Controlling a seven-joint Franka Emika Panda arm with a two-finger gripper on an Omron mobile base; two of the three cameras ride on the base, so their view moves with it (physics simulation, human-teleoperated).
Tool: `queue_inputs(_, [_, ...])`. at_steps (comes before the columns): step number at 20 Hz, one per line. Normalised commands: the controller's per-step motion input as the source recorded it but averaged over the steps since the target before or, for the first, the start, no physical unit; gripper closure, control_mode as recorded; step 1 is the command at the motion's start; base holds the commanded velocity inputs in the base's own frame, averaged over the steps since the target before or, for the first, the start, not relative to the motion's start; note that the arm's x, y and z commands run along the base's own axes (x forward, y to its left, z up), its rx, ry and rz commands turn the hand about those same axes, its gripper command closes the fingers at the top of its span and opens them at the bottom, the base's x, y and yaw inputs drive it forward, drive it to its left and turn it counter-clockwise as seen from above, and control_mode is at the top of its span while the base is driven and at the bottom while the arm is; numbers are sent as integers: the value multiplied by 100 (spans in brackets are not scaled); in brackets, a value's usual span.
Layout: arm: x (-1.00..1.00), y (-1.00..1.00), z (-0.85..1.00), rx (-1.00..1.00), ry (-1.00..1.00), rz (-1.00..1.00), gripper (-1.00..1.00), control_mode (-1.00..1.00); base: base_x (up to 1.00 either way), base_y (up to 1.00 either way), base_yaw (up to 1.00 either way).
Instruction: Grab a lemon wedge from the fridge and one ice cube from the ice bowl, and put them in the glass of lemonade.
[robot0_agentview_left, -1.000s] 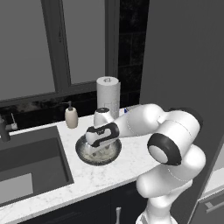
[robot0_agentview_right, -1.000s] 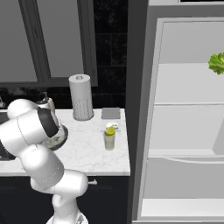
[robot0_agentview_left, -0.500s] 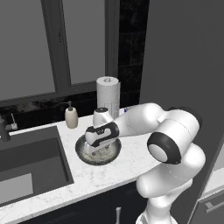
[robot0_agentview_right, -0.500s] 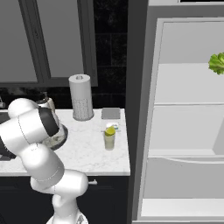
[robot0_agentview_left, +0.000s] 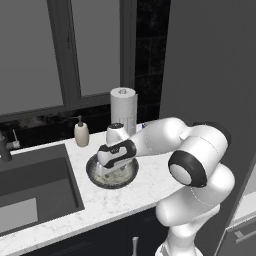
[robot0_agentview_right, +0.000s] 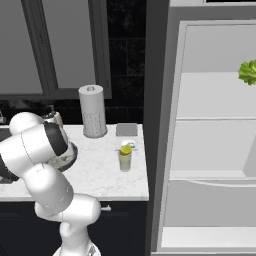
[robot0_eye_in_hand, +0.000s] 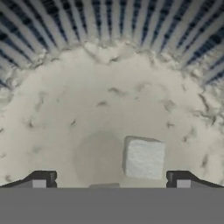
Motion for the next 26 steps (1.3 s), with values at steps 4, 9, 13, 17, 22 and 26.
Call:
queue_inputs(4, [0, 0, -14, 0, -1, -1, -100, -100, 0, 0, 0])
queue_inputs(9, [-9, 0, 0, 0, -6, -1, -100, -100, 0, 0, 0])
queue_inputs(13, [-10, 0, 0, 0, -2, 0, -100, -100, 0, 0, 0])
queue_inputs(17, [-4, 0, -3, 0, -3, 0, -100, -100, 0, 0, 0])
queue_inputs(22, [-4, 0, 0, 0, -2, 0, -100, -100, 0, 0, 0])
queue_inputs(26, [0, 0, -1, 0, -3, 0, -100, -100, 0, 0, 0])
